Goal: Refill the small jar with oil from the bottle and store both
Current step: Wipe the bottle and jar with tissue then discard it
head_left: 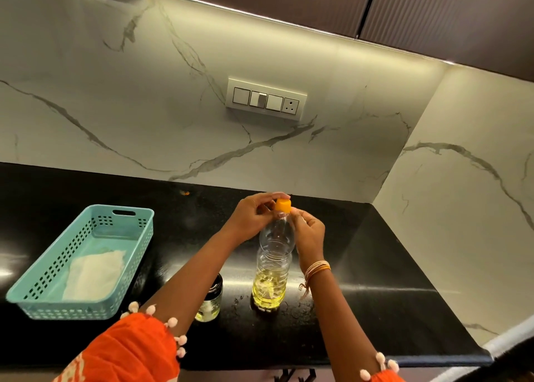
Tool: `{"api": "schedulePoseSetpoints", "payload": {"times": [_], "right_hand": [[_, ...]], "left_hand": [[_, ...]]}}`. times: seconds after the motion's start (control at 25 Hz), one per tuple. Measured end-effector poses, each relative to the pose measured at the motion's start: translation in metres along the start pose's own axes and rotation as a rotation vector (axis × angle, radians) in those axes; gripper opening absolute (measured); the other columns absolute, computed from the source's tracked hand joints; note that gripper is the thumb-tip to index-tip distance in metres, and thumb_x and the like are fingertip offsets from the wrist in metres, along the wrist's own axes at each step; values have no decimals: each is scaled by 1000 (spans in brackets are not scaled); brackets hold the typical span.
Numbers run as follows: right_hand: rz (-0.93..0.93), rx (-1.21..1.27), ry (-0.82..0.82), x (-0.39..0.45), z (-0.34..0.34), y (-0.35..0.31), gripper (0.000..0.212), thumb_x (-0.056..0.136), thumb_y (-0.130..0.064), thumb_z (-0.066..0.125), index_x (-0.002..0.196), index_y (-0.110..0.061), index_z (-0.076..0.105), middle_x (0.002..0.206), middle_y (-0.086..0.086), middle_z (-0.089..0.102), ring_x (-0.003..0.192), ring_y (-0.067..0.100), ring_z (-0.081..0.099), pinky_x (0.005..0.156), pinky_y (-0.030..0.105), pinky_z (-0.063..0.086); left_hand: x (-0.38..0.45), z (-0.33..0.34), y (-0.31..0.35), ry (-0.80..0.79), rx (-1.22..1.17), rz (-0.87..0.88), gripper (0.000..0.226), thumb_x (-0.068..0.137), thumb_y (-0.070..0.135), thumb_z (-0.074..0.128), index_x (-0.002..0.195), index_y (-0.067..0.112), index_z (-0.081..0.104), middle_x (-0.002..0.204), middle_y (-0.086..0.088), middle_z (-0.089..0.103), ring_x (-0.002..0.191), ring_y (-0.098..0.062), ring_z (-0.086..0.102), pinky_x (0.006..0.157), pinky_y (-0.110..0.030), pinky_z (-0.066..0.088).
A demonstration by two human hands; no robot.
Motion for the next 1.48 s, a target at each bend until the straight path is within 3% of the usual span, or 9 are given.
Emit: {"api": "schedulePoseSetpoints", "payload": {"times": [0.2, 0.4, 0.48, 0.56, 0.64, 0.84, 1.08, 1.28, 1.48], "right_hand": [[54, 31, 22, -7, -1, 24, 23, 97, -18, 50, 93, -13, 73, 82, 3, 71, 77, 14, 67, 70, 26, 56], [213, -74, -27, -15, -23, 68, 32, 94, -14, 53, 79, 11, 65, 69, 13, 56, 65, 21, 48, 58, 29, 45], [205, -176, -19, -16, -30, 69, 24, 89, -11, 58, 70, 1, 68, 67, 9, 61, 63, 20, 52, 59, 32, 47], [156, -156, 129, -18, -45, 48, 13, 85, -7, 63, 77, -11, 73, 75, 4, 70, 70, 16, 64, 66, 32, 55], [42, -78, 244, -22, -50, 14, 12, 85, -5, 65, 92, -10, 73, 84, 1, 71, 79, 13, 68, 70, 27, 58], [-162, -178, 149, -42, -16, -15, 28, 91, -1, 56, 114, -13, 68, 103, -5, 70, 97, 3, 66, 84, 15, 53], [9, -221, 141, -53, -28, 39, 28, 91, -2, 57, 112, -17, 68, 103, -2, 72, 98, 9, 67, 88, 31, 56], [-314, -269, 100, -53, 4, -33, 26, 93, -2, 54, 115, -11, 67, 108, -3, 69, 103, 5, 64, 87, 16, 52], [-396, -506, 121, -74, 8, -5, 47, 88, 14, 46, 127, -9, 59, 129, -2, 59, 124, 5, 51, 104, 14, 39]], "left_hand": [[4, 8, 4, -58, -45, 10, 31, 86, 12, 69, 113, 15, 53, 125, -4, 65, 111, -16, 65, 91, -36, 56], [7, 7, 10, 65, 63, -23, 37, 77, 17, 79, 106, 15, 57, 100, -7, 71, 88, -15, 70, 80, -36, 60], [4, 0, 14, 176, 132, -21, 39, 72, 26, 83, 103, 19, 59, 95, -3, 71, 81, -13, 69, 73, -29, 60], [2, -3, 16, 249, 192, 1, 42, 68, 34, 85, 102, 22, 62, 90, 1, 68, 77, -10, 66, 68, -19, 56], [0, -2, 18, 271, 227, 35, 41, 70, 36, 83, 105, 23, 67, 91, 2, 67, 79, -10, 62, 69, -15, 50], [1, 4, 16, 269, 264, 100, 31, 78, 34, 76, 103, 16, 72, 96, -6, 66, 87, -16, 61, 74, -19, 49], [-2, -15, 1, 365, 293, 56, 25, 81, 39, 72, 91, 17, 66, 91, -5, 63, 80, -13, 57, 68, -13, 42], [2, -5, -17, 304, 104, -81, 25, 88, 37, 65, 93, 16, 51, 84, 0, 54, 73, -13, 55, 66, -21, 46], [0, -3, -25, 280, -49, -139, 21, 93, 31, 58, 98, 16, 46, 83, 2, 59, 69, -7, 60, 60, -15, 50]]}}
Point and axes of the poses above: each hand's wrist, its own x-axis towards the middle knuckle, its own z-axis out of the palm, y = z × x, the point moved 10 cm from there along x, towards the middle knuckle
